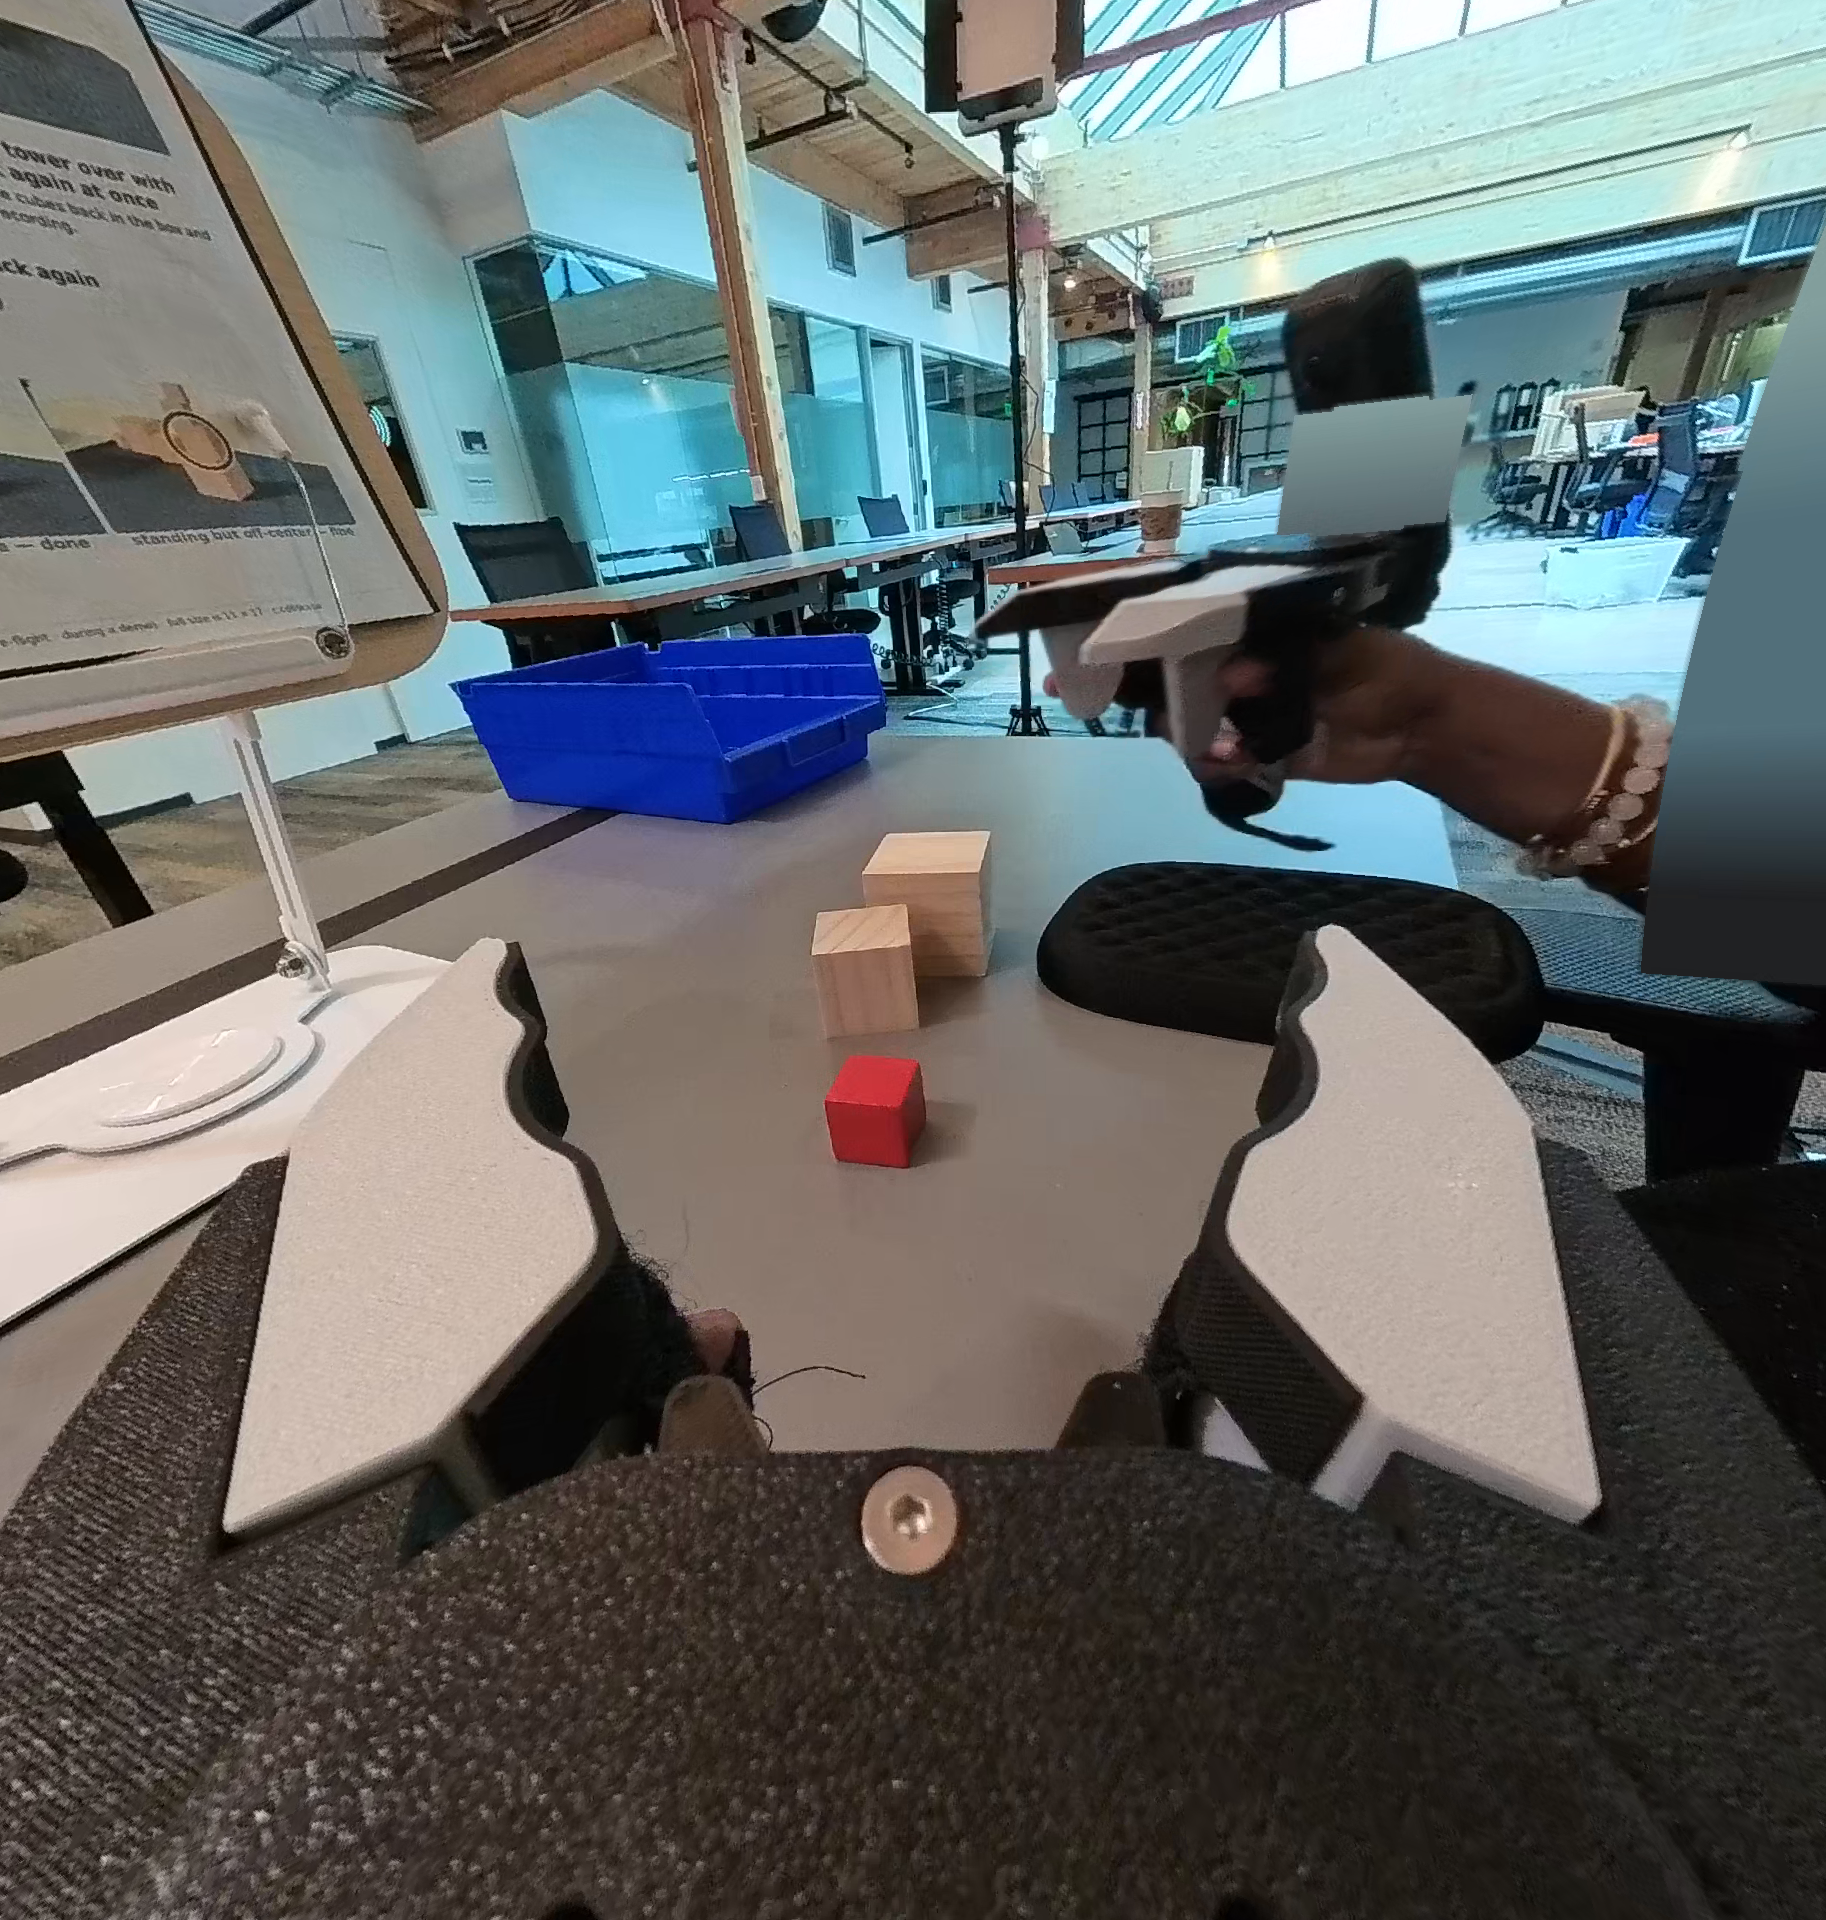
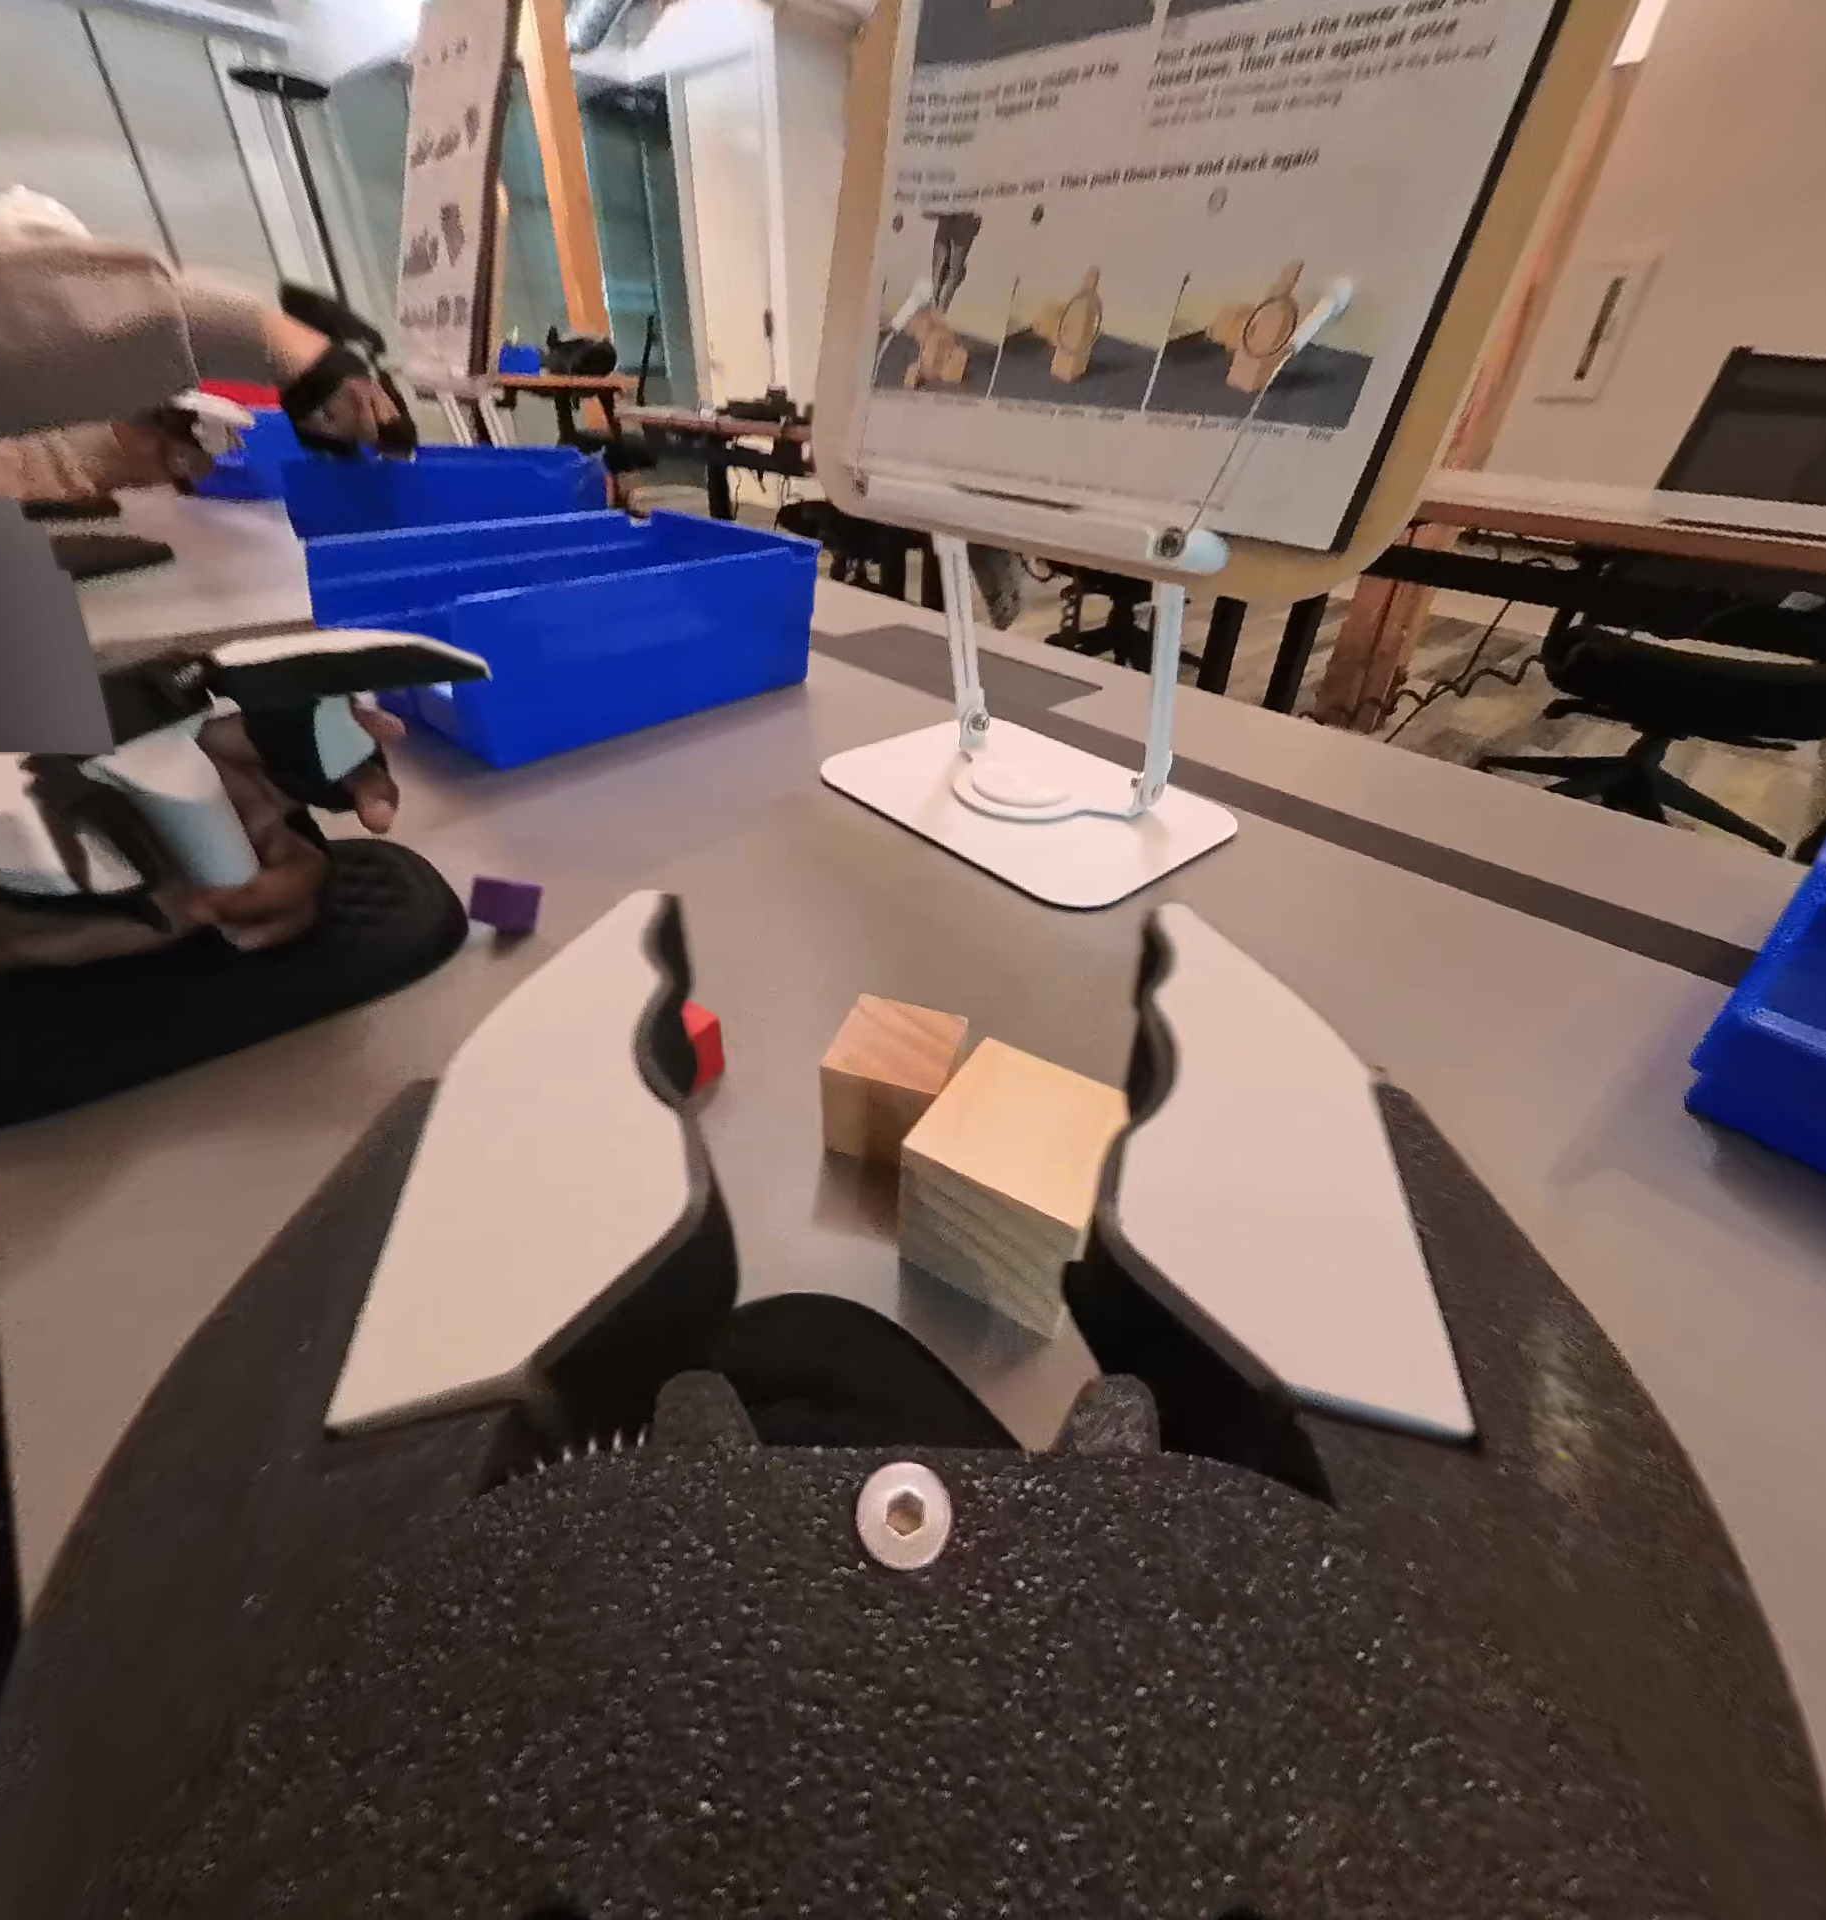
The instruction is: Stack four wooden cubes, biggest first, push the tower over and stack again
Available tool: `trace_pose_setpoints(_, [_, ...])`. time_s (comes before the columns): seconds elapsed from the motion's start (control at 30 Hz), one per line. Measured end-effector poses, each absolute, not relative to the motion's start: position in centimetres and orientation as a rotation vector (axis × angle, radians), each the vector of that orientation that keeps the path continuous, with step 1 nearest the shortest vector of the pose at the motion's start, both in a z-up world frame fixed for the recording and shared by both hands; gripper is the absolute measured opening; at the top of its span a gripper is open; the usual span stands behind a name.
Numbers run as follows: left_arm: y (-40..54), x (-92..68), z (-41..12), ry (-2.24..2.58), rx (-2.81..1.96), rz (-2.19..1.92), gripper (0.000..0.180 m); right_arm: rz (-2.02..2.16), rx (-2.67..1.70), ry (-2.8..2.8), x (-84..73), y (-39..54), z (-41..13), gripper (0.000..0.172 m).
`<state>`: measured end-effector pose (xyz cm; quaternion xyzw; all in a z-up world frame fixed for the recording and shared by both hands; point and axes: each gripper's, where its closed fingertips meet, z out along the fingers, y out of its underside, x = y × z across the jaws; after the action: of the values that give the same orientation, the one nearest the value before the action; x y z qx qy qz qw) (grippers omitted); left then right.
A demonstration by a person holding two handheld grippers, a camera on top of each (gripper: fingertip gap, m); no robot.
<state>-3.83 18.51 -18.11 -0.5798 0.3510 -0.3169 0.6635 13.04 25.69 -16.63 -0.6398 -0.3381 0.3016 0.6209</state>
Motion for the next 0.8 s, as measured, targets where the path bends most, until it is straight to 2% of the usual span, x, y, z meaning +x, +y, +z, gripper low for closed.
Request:
trace_pose_setpoints(0.1, [18.5, -3.8, -18.1, 0.794, -1.31, -0.714, 0.132, 0.749, -1.458, -0.721, 12.8, 24.0, -16.3, 0.113])
trace_pose_setpoints(0.2, [18.5, -3.8, -18.2, 0.798, -1.313, -0.712, 0.132, 0.815, -1.437, -0.672, 12.3, 22.1, -17.0, 0.131])
trace_pose_setpoints(0.43, [18.6, -3.7, -18.2, 0.797, -1.317, -0.702, 0.134, 0.681, -1.438, -0.745, 11.5, 21.7, -18.8, 0.14])
trace_pose_setpoints(0.57, [18.8, -3.8, -18.1, 0.784, -1.339, -0.735, 0.134, 0.68, -1.409, -0.752, 11.5, 21.4, -18.8, 0.135])
trace_pose_setpoints(0.8, [21.8, 0.2, -17.2, 0.938, -1.542, -0.775, 0.118, 0.695, -1.371, -0.728, 11.9, 21.2, -18.5, 0.131])
